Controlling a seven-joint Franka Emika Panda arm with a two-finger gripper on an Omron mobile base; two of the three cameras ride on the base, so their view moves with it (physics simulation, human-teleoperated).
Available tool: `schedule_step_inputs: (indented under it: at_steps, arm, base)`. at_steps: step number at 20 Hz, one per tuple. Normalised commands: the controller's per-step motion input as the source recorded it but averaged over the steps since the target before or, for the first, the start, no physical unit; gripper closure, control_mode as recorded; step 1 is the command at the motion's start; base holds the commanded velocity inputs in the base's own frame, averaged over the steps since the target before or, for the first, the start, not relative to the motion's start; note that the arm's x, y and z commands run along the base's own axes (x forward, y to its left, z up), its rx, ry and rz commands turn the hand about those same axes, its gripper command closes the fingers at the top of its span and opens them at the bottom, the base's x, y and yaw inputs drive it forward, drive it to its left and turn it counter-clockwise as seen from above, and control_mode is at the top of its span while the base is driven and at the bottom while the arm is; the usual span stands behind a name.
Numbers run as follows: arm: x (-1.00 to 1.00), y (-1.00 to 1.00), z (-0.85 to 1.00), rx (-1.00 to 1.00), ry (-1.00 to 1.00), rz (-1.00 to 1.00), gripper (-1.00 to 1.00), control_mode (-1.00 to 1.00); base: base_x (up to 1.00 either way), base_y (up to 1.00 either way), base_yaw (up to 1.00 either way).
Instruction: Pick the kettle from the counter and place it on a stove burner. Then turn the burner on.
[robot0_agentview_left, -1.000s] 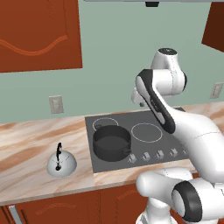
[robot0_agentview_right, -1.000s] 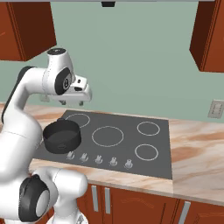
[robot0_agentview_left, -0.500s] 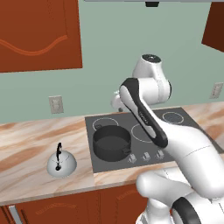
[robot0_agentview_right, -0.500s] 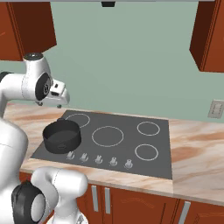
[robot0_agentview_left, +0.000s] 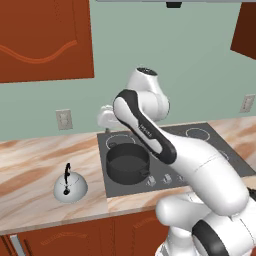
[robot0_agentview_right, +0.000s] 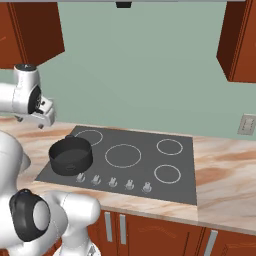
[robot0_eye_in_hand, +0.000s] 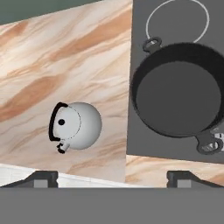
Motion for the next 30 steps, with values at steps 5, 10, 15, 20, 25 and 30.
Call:
schedule_step_inputs:
  at_steps: [5, 10, 15, 20, 25, 30]
  arm:
    - [0.00, 1.00, -0.18, 0.04, 0.20, 0.00, -1.00, -1.00]
    - [0.00, 1.00, -0.23, 0.00, 0.25, 0.01, -1.00, -1.00]
    - [0.00, 0.91, -0.29, -0.13, 0.11, 0.03, -1.00, -1.00]
    - [0.00, 0.24, -0.14, -0.13, -0.02, 0.00, -1.00, -1.00]
    - [0.00, 0.12, -0.32, -0.17, -0.13, 0.00, -1.00, -1.00]
    - [0.00, 0.01, -0.35, -0.12, -0.11, 0.00, -1.00, -1.00]
  base:
    - [0.00, 0.00, 0.00]
    - [0.00, 0.00, 0.00]
    - [0.00, 0.00, 0.00]
    - [0.00, 0.00, 0.00]
    - [0.00, 0.00, 0.00]
    - [0.00, 0.00, 0.00]
